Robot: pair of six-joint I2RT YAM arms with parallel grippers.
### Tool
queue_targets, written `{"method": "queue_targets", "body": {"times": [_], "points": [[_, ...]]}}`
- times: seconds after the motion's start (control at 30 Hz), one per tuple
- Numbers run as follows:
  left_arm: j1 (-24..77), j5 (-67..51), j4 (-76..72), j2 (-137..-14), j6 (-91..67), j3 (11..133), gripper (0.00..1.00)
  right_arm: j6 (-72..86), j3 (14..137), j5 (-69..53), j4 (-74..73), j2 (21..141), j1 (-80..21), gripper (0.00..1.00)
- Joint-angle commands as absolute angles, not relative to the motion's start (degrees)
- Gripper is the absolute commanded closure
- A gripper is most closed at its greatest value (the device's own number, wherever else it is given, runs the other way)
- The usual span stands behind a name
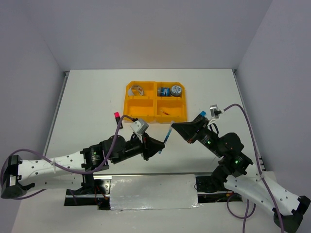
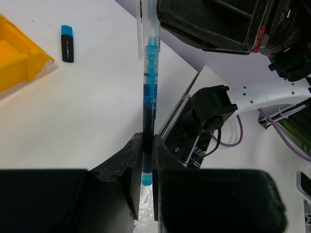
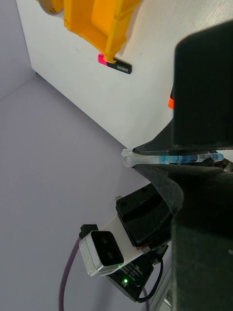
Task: Sort the stationery into containers
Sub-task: Close the pen cap on the pen.
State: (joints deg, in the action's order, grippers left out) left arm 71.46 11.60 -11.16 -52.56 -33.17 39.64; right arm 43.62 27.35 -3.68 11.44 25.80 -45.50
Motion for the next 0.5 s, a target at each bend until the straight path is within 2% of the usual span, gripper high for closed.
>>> {"method": "queue_targets", "body": {"times": [0.0, 0.47], "points": [[71.7, 13.2, -14.7, -51.0, -32.2, 41.3, 1.00, 43.3, 26.8, -3.9, 14.8, 26.0, -46.0, 1.00], [71.7, 14.3, -19.2, -52.0, -30.9, 41.9, 1.00, 43.9, 25.8, -2.1, 17.8, 27.6, -49.2, 1.00]]}}
